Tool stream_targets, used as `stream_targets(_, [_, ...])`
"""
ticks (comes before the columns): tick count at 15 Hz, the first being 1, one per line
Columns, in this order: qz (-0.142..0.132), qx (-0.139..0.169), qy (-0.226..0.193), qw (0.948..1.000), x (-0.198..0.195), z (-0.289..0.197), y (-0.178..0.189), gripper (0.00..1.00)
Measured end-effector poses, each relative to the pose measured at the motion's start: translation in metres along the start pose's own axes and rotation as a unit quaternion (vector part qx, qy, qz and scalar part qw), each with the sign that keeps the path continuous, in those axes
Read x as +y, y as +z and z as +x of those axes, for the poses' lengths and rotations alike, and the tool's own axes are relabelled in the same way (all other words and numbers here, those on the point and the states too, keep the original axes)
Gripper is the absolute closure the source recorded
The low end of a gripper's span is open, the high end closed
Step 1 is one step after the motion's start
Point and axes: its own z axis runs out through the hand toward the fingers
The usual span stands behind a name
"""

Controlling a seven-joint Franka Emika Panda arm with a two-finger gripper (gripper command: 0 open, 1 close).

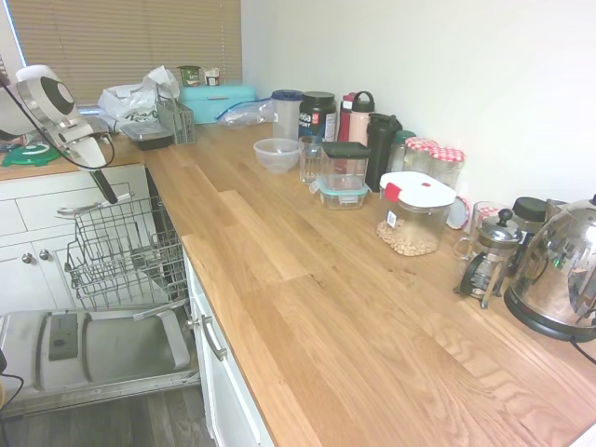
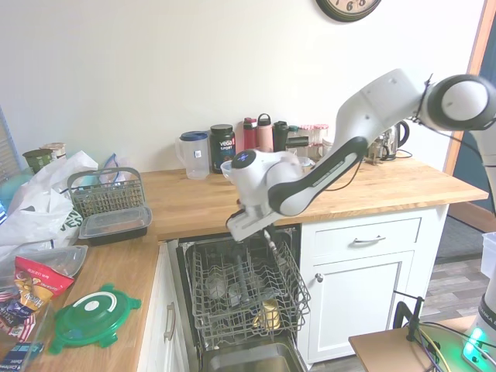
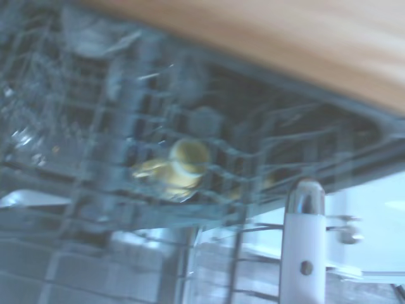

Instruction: Put the fork in the dishwasher

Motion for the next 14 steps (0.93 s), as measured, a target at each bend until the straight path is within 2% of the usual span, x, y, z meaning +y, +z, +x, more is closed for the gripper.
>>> stream_targets(6, [-0.047, -0.007, 0.009, 0.9988, -0.054, -0.024, 0.117, 1.00])
stream_targets(7, [-0.053, -0.010, 0.010, 0.9985, -0.058, -0.024, 0.130, 1.00])
stream_targets(9, [-0.056, -0.008, 0.008, 0.9984, -0.065, -0.019, 0.136, 1.00])
stream_targets(10, [-0.058, -0.007, 0.006, 0.9982, -0.067, -0.019, 0.137, 0.00])
stream_targets(14, [-0.060, -0.005, -0.004, 0.9982, -0.069, -0.023, 0.138, 0.00])
